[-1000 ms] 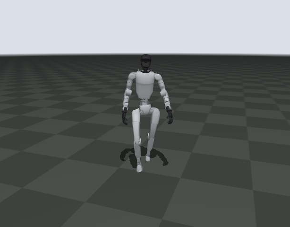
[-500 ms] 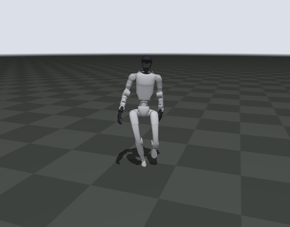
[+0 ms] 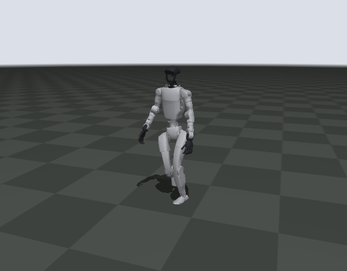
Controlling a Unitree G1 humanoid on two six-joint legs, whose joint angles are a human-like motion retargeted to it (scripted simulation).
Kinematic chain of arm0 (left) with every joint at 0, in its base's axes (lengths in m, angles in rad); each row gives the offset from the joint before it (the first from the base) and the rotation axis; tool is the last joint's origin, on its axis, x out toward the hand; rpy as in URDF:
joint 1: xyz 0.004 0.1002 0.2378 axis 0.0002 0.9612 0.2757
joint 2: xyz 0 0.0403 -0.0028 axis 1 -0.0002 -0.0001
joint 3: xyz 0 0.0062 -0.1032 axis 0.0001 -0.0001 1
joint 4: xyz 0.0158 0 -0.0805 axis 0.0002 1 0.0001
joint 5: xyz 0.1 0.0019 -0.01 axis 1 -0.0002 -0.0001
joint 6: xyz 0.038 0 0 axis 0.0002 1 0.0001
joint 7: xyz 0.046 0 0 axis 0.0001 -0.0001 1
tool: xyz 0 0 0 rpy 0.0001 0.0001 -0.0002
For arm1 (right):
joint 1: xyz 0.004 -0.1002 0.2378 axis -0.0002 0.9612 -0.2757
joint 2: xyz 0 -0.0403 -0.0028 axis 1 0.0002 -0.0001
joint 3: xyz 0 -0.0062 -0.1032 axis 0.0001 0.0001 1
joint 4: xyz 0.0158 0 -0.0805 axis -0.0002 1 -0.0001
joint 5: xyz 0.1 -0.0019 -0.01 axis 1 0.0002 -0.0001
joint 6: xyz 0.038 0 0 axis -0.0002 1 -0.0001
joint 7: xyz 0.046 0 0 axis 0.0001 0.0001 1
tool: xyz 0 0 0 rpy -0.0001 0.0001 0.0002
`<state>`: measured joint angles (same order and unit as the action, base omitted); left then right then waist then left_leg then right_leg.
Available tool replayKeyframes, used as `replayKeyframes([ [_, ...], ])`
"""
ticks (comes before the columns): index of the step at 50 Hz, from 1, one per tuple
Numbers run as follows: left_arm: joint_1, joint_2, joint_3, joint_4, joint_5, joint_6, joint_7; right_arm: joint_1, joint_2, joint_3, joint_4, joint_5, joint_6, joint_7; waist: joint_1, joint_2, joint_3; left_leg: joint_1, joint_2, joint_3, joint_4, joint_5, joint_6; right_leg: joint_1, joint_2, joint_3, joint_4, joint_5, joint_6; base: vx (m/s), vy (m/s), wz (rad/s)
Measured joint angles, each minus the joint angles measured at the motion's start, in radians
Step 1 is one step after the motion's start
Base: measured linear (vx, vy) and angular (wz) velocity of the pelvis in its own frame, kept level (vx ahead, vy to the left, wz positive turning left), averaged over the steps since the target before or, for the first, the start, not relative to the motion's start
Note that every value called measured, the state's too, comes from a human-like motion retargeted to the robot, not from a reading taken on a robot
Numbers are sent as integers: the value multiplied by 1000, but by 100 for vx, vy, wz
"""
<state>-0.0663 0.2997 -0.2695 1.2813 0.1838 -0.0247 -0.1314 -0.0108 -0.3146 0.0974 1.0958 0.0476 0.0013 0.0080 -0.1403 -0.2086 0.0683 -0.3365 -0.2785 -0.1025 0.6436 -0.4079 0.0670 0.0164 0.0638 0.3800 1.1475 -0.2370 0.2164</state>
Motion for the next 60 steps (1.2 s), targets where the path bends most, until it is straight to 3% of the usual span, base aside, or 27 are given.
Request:
replayKeyframes([
  [2,-57,45,14,-2,-27,6,19,-2,2,13,32,1,4,20,-34,6,-2,48,18,21,-35,-18,11,-93,-16,-55,112,57,3,54,10,-85],
  [4,-113,89,28,-1,-56,9,39,-2,2,27,52,8,4,33,-68,17,-2,99,38,43,-85,-28,13,-195,-45,-124,193,48,-23,53,11,-93],
  [10,-237,189,76,-14,-148,10,114,35,15,59,62,35,-12,47,-165,33,-6,245,69,124,-201,-64,3,-473,-161,-333,204,-146,-104,53,10,-93],
  [15,-319,236,108,-64,-197,-6,145,38,42,66,77,38,-14,54,-208,72,17,413,123,194,-359,-76,-15,-600,-208,-523,-117,-177,-115,53,4,-94],
  [20,-340,226,102,-144,-175,-42,146,47,81,69,118,-3,-9,54,-188,106,6,497,155,294,-412,-118,-35,-603,-203,-723,-586,-105,-91,53,-5,-110],
  [25,-290,147,88,-202,-133,-62,125,46,111,58,163,-30,-1,48,-169,118,-22,517,175,359,-289,-157,-61,-587,-223,-810,-593,-70,-136,60,-9,-81],
  [28,-218,75,72,-192,-98,-62,87,32,120,50,181,-29,1,47,-148,146,-11,484,227,314,-48,-67,-117,-550,-166,-780,-506,-71,-192,63,-10,-106],
  [33,-89,-39,6,-101,32,-32,-13,-9,100,47,106,-3,-5,60,-84,237,36,313,346,179,493,165,-225,-431,59,-695,-517,-104,-289,58,-4,-154],
  [35,-41,-70,-21,-59,89,-18,-51,-27,84,46,39,3,-10,54,-50,249,48,244,364,138,621,182,-220,-374,133,-631,-551,-104,-297,58,3,-189],
  [39,58,-106,-49,-5,147,0,-108,-61,53,42,-126,0,-24,34,12,228,66,114,429,133,717,48,-96,-250,218,-470,-610,-116,-286,56,6,-206],
  [43,145,-129,-61,9,155,5,-132,-96,20,44,-285,-9,-40,19,60,192,86,7,442,153,611,-61,0,-122,237,-307,-651,-149,-271,54,7,-204],
  [47,197,-144,-69,2,152,-4,-126,-133,-4,59,-395,-8,-56,0,92,157,103,-64,369,176,360,-79,1,-16,207,-173,-662,-204,-259,54,8,-175],
  [54,192,-135,-68,-25,155,-31,-52,-176,-13,69,-426,-38,-73,-41,100,112,104,-84,165,169,-279,83,-69,109,123,-46,-649,-283,-227,56,9,-104],
  [60,134,-106,-52,-26,128,-32,17,-158,25,75,-263,-78,-58,-59,113,73,73,-111,74,170,-232,163,-36,169,77,-8,-508,-304,-175,67,8,-93],
])
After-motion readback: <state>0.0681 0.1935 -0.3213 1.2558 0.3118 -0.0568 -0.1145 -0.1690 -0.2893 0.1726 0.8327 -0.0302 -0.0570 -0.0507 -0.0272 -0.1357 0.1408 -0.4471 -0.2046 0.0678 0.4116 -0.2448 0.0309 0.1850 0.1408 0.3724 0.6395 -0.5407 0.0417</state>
